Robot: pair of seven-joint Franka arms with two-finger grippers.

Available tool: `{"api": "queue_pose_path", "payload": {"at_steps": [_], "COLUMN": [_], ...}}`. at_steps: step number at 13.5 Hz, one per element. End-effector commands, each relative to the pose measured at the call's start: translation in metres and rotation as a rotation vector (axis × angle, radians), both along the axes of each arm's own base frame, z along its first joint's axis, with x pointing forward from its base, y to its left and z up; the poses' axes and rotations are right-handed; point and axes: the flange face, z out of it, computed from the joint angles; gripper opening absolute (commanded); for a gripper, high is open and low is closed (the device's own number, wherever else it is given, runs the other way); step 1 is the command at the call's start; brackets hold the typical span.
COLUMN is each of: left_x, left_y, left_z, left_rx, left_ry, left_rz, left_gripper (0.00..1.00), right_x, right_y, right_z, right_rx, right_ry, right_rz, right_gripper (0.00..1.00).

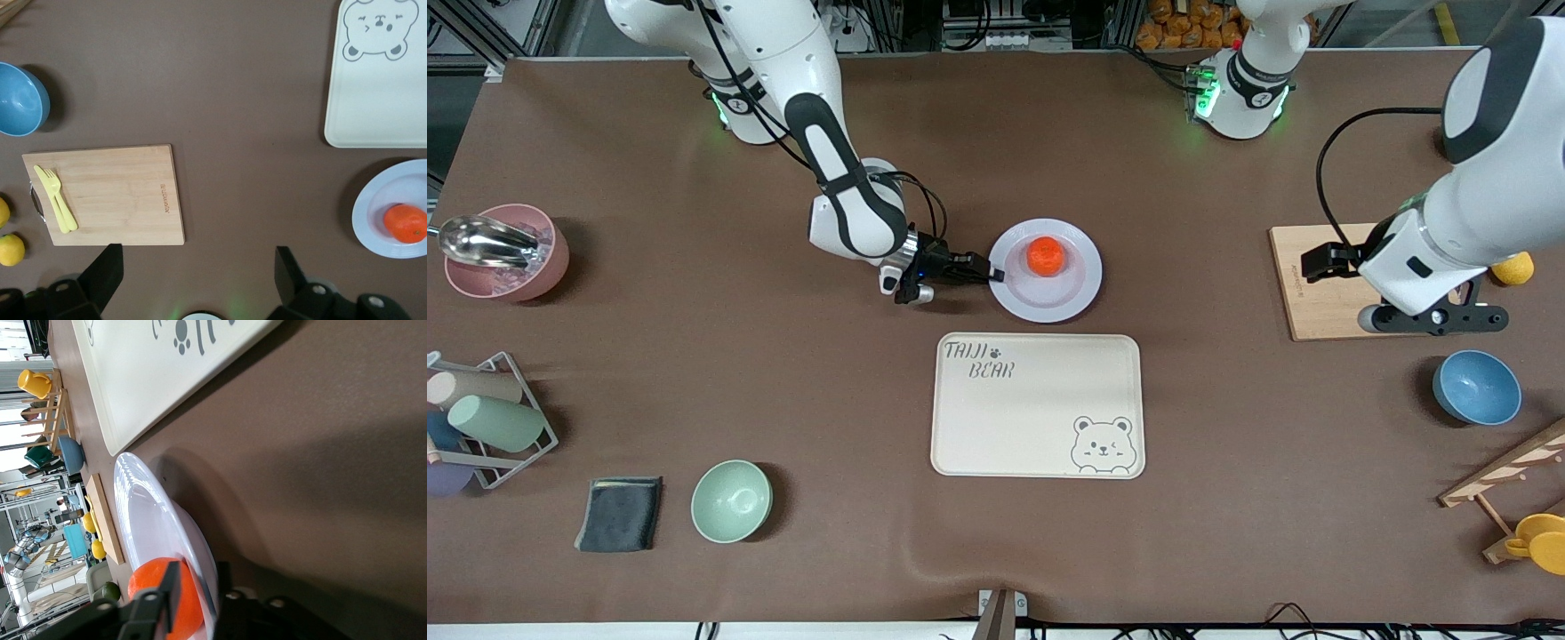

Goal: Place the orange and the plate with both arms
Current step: 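Grasp the plate rim with the right gripper while the left gripper withdraws, then slide the plate with the right gripper onto the bear tray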

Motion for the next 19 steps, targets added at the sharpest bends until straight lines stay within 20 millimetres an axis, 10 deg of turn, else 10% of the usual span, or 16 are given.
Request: {"api": "queue_pose_path", "payload": {"at_steps": [1, 12, 19], "left_x": [-0.023, -0.063, -0.066], "left_y": [0.025, 0.055, 0.046], "left_z": [0.017, 0.053, 0.064], "left_rx": [-0.019, -0.069, -0.078], "left_ry": [-0.001, -0.043, -0.069], "left_rz": [-0.037, -0.132, -0.097], "left_gripper": [1.00, 1.00, 1.00], "right_x": [0.001, 0.008, 0.113], "right_y": [0.006, 0.031, 0.031], "right_z": [0.002, 0.061, 0.057], "right_rx": [0.002, 0.149, 0.237], "right_ry": [-0.015, 0.016, -0.053], "right_rz": [-0.015, -0.146, -0.289], "right_gripper": [0.07, 0.00, 0.00]}}
